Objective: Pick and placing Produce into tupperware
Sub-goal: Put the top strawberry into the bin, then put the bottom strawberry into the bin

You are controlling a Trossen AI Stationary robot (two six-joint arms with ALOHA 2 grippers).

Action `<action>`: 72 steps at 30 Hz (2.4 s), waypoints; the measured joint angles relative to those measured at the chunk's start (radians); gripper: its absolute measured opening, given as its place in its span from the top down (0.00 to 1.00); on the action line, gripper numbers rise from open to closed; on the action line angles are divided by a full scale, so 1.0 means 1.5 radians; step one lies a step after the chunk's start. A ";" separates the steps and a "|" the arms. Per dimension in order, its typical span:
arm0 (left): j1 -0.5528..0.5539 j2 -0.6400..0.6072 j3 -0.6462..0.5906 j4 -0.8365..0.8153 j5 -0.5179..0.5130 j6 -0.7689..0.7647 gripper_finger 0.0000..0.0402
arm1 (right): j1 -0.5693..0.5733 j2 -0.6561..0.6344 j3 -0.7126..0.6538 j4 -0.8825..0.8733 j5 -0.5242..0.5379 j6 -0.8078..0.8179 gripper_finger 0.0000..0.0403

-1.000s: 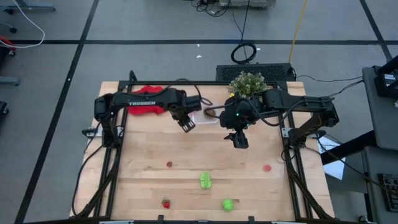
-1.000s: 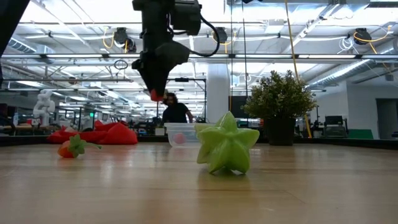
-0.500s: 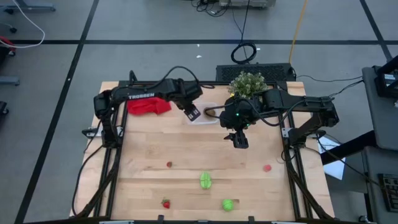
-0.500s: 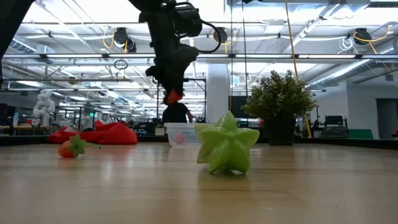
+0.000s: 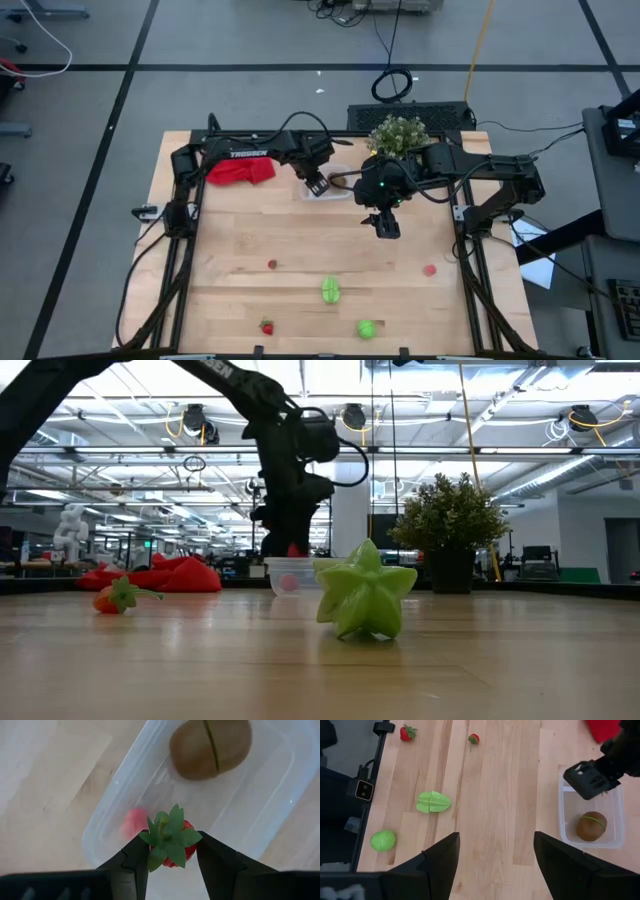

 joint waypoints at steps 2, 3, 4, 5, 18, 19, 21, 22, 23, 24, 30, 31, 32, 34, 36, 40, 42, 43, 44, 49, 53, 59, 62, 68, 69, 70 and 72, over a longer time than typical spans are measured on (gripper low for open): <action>0.002 0.005 0.000 0.008 0.008 0.000 0.66 | 0.000 0.000 0.000 0.000 0.000 0.000 0.39; 0.004 0.006 0.000 0.012 0.014 0.001 0.66 | 0.000 0.000 0.000 0.000 0.000 -0.001 0.39; 0.004 0.007 0.000 0.012 0.016 0.003 0.66 | 0.000 0.000 0.000 0.000 0.000 -0.001 0.39; 0.004 0.008 0.000 0.012 0.017 0.005 0.66 | 0.000 0.000 0.000 0.000 0.000 -0.001 0.39; 0.005 0.012 0.000 0.032 0.018 0.009 0.66 | 0.000 0.000 0.000 0.000 0.000 -0.003 0.39; 0.006 0.012 0.000 0.032 0.018 0.009 0.66 | 0.000 0.000 0.000 0.000 0.000 -0.003 0.39; 0.008 0.012 0.000 0.032 0.023 0.008 0.66 | 0.000 0.000 0.000 0.000 0.000 0.002 0.39; 0.010 0.012 0.000 0.032 0.024 0.008 0.66 | 0.000 0.000 0.000 0.000 0.000 0.007 0.39; 0.011 0.012 0.000 0.033 0.024 0.007 0.66 | 0.000 0.000 0.000 0.000 0.000 0.009 0.39; 0.013 0.012 0.000 0.033 0.026 0.007 0.66 | 0.000 0.000 0.000 0.000 0.000 0.010 0.39; 0.013 0.020 0.000 0.038 0.030 0.004 0.66 | 0.000 0.000 0.000 0.000 0.000 0.010 0.39; 0.013 0.019 0.000 0.039 0.030 0.005 0.66 | 0.000 0.000 0.000 0.000 0.000 0.010 0.39; 0.013 0.019 0.000 0.040 0.031 0.006 0.66 | 0.000 0.000 0.000 0.000 0.000 0.010 0.39; 0.016 0.019 0.000 0.040 0.032 0.007 0.66 | 0.000 0.000 0.000 0.000 0.000 0.011 0.39; 0.021 0.019 0.000 0.041 0.035 0.005 0.65 | 0.000 0.000 0.000 0.000 0.000 0.011 0.39; 0.021 0.025 0.000 0.053 0.041 0.005 0.65 | 0.000 0.000 0.000 0.000 0.000 0.016 0.39; 0.020 0.027 0.000 0.055 0.057 0.006 0.64 | 0.000 0.000 0.000 0.000 0.000 0.016 0.39; 0.020 0.027 0.000 0.061 0.064 0.008 0.63 | 0.000 0.000 0.000 0.000 0.000 0.016 0.39; 0.020 0.027 0.000 0.069 0.066 0.010 0.62 | 0.000 0.000 0.000 0.000 0.000 0.016 0.39; 0.023 0.027 0.000 0.070 0.066 0.010 0.54 | 0.000 0.000 0.000 0.000 0.000 0.016 0.39; 0.025 0.027 0.000 0.069 0.066 0.010 0.49 | 0.000 0.000 0.000 0.000 0.000 0.016 0.39; 0.025 0.027 0.000 0.066 0.065 0.010 0.44 | 0.000 0.000 0.000 0.000 0.000 0.016 0.39; 0.024 0.024 0.000 0.062 0.065 0.012 0.43 | 0.000 0.000 0.000 0.000 0.000 0.016 0.39; 0.024 -0.025 0.000 0.003 0.063 0.017 0.43 | 0.000 0.000 0.000 0.000 0.000 0.016 0.39; 0.022 -0.036 0.000 -0.013 0.060 0.017 0.43 | 0.000 0.000 0.000 0.000 0.000 0.016 0.39; 0.020 -0.049 0.000 -0.028 0.054 0.017 0.43 | 0.000 0.000 0.000 0.000 0.000 0.016 0.39; 0.012 -0.078 0.000 -0.063 0.040 0.009 0.43 | 0.000 0.000 0.000 0.000 0.000 0.016 0.39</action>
